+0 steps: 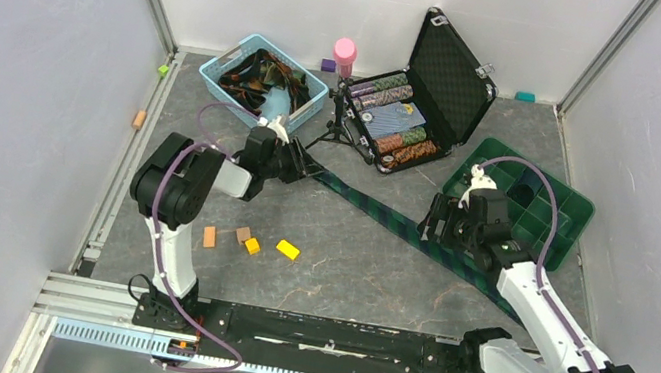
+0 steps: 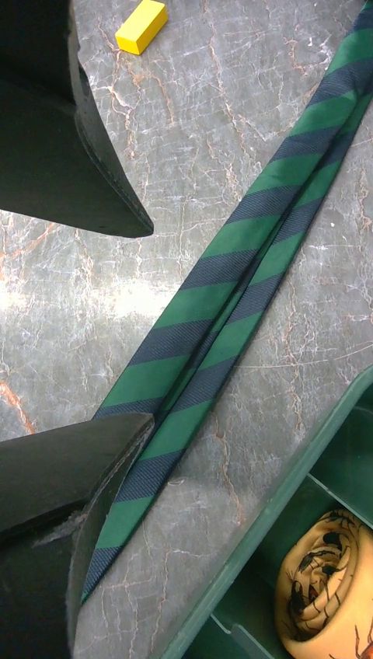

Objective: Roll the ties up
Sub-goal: Flatten out the tie at the center of the board.

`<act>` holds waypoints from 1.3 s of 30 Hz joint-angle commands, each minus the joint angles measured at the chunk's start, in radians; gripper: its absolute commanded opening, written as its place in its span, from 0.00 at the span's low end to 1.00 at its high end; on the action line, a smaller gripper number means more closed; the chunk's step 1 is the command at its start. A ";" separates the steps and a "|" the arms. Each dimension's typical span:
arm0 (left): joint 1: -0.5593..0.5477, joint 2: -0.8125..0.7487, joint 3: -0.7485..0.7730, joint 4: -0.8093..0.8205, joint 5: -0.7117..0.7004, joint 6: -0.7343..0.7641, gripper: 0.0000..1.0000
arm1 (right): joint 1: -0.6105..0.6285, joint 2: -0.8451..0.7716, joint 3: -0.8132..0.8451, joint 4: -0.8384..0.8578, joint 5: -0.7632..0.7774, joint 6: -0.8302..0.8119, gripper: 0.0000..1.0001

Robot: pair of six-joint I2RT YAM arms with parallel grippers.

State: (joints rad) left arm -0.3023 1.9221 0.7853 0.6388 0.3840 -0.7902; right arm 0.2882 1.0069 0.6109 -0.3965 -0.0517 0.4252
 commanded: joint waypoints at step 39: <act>-0.090 -0.681 -0.381 -0.401 -0.266 0.068 0.13 | 0.178 0.186 0.033 0.119 -0.170 -0.210 0.87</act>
State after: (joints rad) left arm -0.3889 1.3296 0.4267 0.3229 0.2253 -0.7776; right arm 0.4366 1.1721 0.5838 -0.3309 -0.2100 0.2611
